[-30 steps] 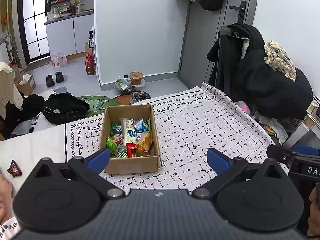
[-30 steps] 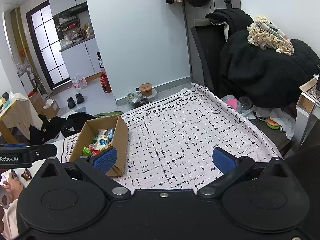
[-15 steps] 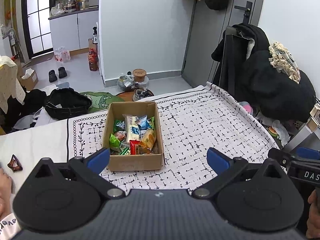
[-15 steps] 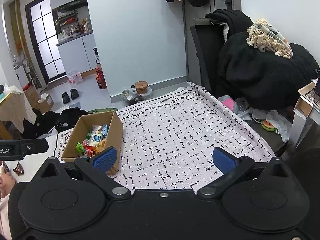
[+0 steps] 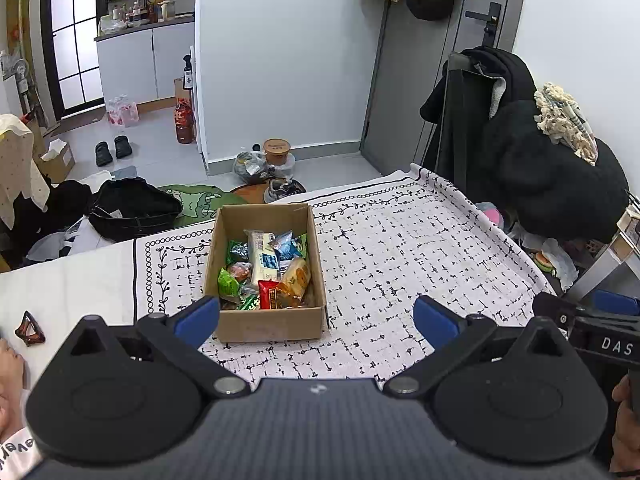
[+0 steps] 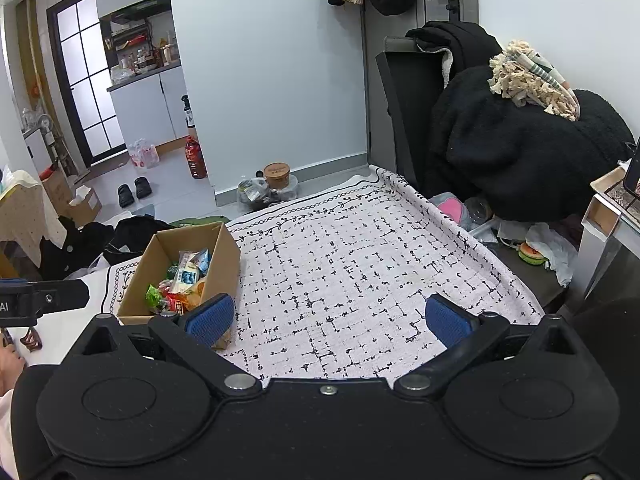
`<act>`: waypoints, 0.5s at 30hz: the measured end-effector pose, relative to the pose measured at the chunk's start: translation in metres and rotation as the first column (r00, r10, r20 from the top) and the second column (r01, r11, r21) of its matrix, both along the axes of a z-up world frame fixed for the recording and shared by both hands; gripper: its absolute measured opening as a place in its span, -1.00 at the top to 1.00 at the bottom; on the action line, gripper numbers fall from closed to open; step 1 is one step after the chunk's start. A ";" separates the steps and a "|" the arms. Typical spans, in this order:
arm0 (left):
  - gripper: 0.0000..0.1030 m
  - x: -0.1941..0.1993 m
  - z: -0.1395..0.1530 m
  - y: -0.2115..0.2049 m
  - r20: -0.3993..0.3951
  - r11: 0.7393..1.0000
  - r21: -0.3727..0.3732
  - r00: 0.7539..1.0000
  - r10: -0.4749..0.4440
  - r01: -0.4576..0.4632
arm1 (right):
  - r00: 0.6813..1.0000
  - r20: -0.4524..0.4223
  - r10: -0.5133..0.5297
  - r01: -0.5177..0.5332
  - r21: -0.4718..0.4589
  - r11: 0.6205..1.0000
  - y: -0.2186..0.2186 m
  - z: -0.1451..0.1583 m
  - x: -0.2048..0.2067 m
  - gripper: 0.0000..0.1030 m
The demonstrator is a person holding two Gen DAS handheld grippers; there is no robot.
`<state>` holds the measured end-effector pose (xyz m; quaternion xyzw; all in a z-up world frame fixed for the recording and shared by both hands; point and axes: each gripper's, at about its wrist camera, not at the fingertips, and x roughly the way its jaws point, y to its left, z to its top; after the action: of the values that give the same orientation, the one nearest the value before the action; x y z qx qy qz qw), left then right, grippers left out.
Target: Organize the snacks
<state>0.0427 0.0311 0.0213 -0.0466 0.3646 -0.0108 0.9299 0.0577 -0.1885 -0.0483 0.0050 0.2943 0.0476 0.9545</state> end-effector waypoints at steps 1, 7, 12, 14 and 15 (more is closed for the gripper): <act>-0.99 0.000 0.000 0.000 0.001 1.000 0.001 1.000 -0.002 0.002 | 1.000 0.000 0.000 0.000 -0.001 1.000 0.000 0.000 0.000 -1.00; -0.99 -0.002 0.001 -0.001 0.007 1.000 0.001 1.000 -0.003 0.003 | 1.000 0.002 0.000 0.000 -0.001 1.000 0.001 0.001 0.000 -1.00; -0.99 -0.003 0.002 -0.001 0.009 1.000 0.001 1.000 -0.003 0.003 | 1.000 0.002 0.000 0.000 -0.002 1.000 0.000 0.001 0.000 -1.00; -0.99 -0.003 0.002 -0.001 0.010 1.000 0.001 1.000 -0.004 0.004 | 1.000 0.002 0.000 0.000 -0.002 1.000 0.000 0.001 0.000 -1.00; -0.99 -0.003 0.002 -0.001 0.010 1.000 0.001 1.000 -0.004 0.004 | 1.000 0.001 0.001 -0.001 -0.002 1.000 0.000 0.001 0.000 -1.00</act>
<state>0.0401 0.0298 0.0235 -0.0454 0.3599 -0.0129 0.9318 0.0573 -0.1884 -0.0473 0.0040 0.2937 0.0477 0.9547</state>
